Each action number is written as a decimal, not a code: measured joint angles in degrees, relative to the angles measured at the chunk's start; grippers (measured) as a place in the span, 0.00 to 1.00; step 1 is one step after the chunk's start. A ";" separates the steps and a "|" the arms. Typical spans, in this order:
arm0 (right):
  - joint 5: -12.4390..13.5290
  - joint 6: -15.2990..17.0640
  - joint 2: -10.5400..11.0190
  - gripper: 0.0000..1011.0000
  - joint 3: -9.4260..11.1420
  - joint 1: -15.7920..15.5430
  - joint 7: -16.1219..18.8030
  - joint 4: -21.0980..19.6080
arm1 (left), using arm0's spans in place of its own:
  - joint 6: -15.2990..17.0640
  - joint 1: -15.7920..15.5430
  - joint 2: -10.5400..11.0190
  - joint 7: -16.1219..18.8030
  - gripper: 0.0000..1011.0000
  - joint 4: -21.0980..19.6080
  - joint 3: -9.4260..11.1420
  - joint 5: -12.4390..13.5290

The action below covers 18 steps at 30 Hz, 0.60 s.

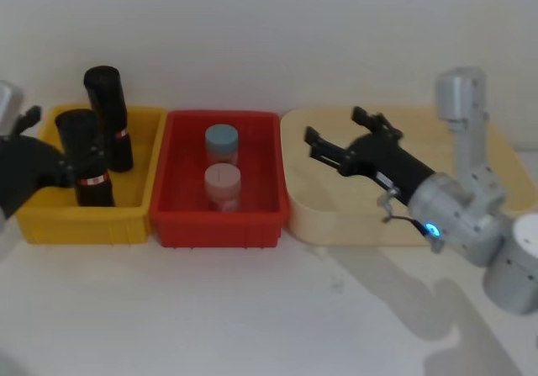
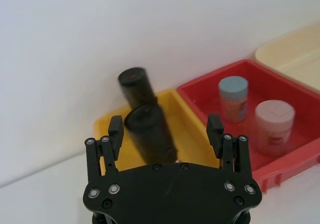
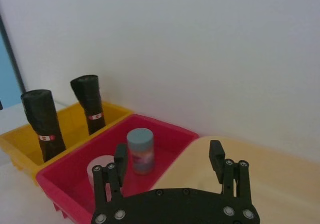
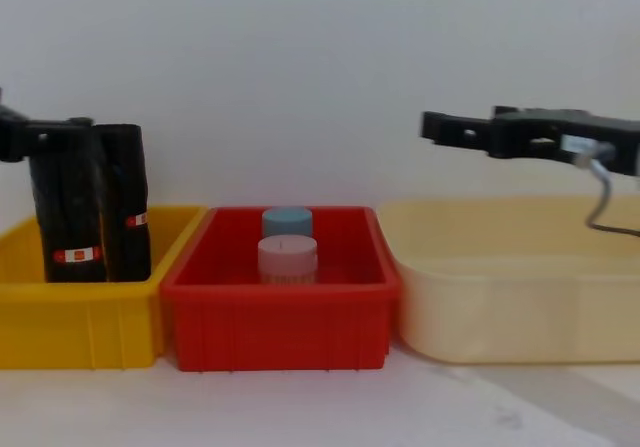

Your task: Pick up the garbage bag with the one hand and transfer it to the other hand.

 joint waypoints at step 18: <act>-1.61 4.86 -3.51 0.99 -6.53 10.87 2.21 8.52 | -2.98 0.63 -0.53 -5.09 0.99 4.58 -4.19 -4.63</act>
